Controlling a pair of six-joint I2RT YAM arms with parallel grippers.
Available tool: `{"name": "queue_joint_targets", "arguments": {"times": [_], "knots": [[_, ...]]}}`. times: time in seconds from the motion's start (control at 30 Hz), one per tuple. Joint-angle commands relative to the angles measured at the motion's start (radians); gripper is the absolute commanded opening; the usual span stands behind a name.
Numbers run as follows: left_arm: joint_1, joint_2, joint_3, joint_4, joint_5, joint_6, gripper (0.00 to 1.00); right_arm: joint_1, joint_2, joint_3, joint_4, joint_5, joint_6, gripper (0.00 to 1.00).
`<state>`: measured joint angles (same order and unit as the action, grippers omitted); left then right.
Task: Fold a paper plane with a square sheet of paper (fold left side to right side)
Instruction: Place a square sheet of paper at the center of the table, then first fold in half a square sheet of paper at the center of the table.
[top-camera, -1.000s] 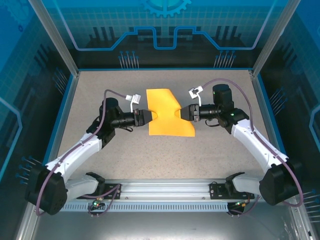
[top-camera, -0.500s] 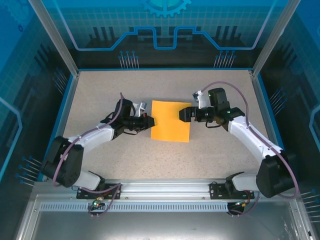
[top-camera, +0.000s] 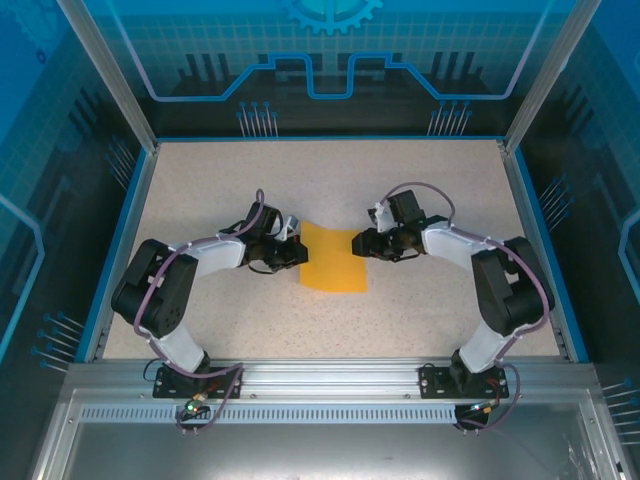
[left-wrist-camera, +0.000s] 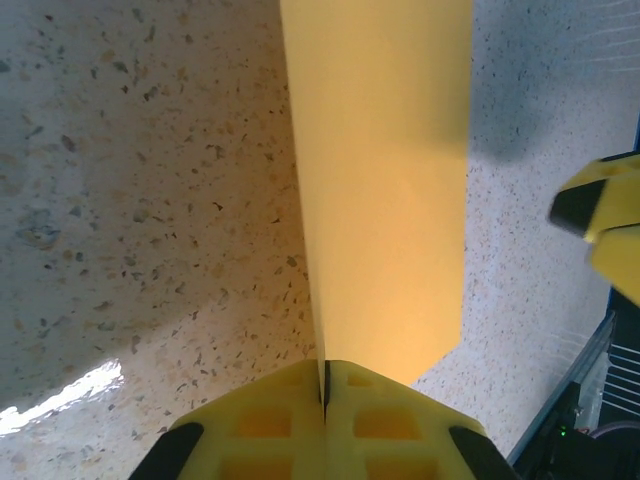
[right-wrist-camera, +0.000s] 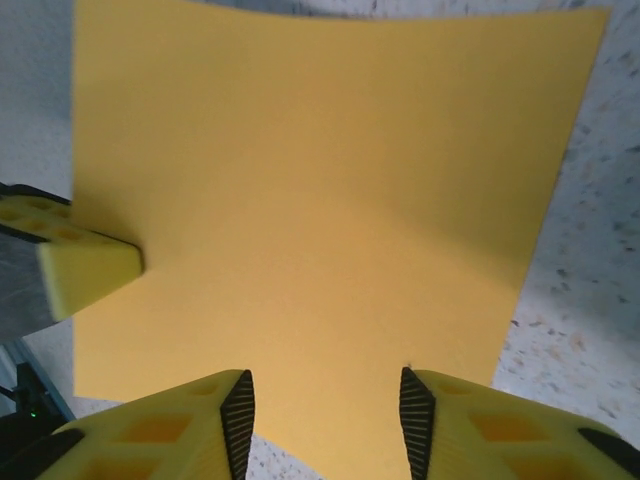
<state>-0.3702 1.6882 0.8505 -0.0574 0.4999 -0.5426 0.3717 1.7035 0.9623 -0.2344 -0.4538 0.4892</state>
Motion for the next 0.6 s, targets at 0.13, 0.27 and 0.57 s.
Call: {"name": "queue_joint_targets", "arguments": {"times": [0.13,0.27,0.57], "knots": [[0.004,-0.016,0.025,-0.055,-0.005,0.032,0.07,0.045,0.114,0.078,-0.014,0.025,-0.006,0.39],[0.003,-0.022,0.031,-0.051,0.016,0.019,0.14,0.059,0.151,0.087,-0.046,0.063,-0.016,0.38],[-0.038,-0.036,0.058,0.058,0.115,-0.076,0.51,0.084,0.196,0.086,-0.105,0.130,-0.048,0.37]]}}
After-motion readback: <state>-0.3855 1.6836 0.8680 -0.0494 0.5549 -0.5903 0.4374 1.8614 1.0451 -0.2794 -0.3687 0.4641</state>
